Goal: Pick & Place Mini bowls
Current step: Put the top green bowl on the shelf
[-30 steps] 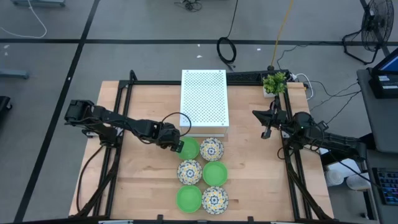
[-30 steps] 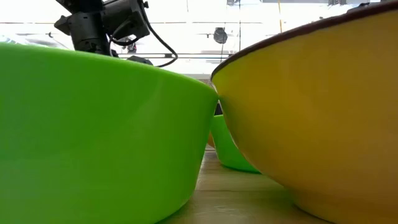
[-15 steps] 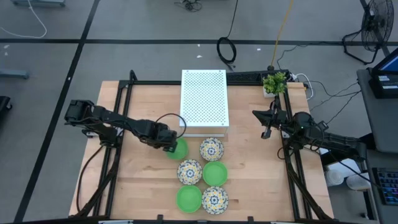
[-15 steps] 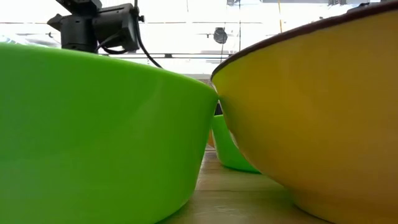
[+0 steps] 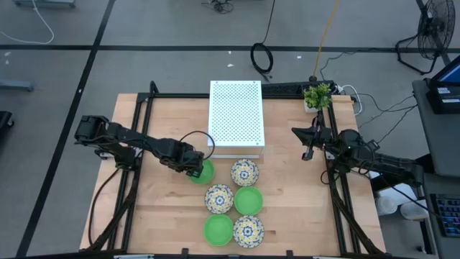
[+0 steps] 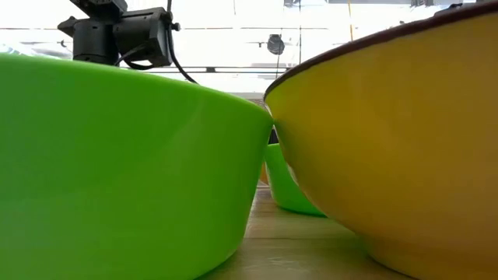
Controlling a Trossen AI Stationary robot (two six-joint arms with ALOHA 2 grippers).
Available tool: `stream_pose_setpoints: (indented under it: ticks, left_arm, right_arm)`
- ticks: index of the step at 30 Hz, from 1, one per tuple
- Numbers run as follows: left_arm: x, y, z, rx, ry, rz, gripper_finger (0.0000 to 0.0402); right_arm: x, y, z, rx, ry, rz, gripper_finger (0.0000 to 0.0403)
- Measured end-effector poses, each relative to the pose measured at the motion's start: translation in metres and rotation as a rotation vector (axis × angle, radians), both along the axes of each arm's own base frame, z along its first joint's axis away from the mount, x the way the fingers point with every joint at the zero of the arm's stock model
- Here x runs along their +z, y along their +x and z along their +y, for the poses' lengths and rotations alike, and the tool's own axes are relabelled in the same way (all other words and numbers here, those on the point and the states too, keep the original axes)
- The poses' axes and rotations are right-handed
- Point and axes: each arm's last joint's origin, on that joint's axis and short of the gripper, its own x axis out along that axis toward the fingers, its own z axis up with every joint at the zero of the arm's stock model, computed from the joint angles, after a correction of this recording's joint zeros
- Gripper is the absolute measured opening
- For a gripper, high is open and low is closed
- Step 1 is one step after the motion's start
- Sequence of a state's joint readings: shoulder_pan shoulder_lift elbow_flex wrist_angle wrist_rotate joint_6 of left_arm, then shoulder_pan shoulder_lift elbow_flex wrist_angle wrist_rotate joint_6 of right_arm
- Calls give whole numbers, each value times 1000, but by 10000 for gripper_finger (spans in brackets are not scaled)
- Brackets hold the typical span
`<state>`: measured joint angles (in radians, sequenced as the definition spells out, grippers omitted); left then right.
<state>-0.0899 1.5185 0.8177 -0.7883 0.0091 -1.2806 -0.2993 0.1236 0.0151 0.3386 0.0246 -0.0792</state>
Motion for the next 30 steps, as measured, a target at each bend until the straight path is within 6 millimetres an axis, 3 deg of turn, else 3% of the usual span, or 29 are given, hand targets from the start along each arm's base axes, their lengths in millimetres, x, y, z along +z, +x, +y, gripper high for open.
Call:
stream_pose_setpoints:
  ticks: [15,24,30]
  left_arm:
    - [0,1,-1,-7,27,-9,58]
    - [1,1,0,-97,61,-19,14]
    - [14,-2,-1,-130,54,-56,7]
  right_arm:
    - [0,0,0,0,0,0,0]
    - [0,0,0,0,0,0,0]
    - [0,0,0,0,0,0,0]
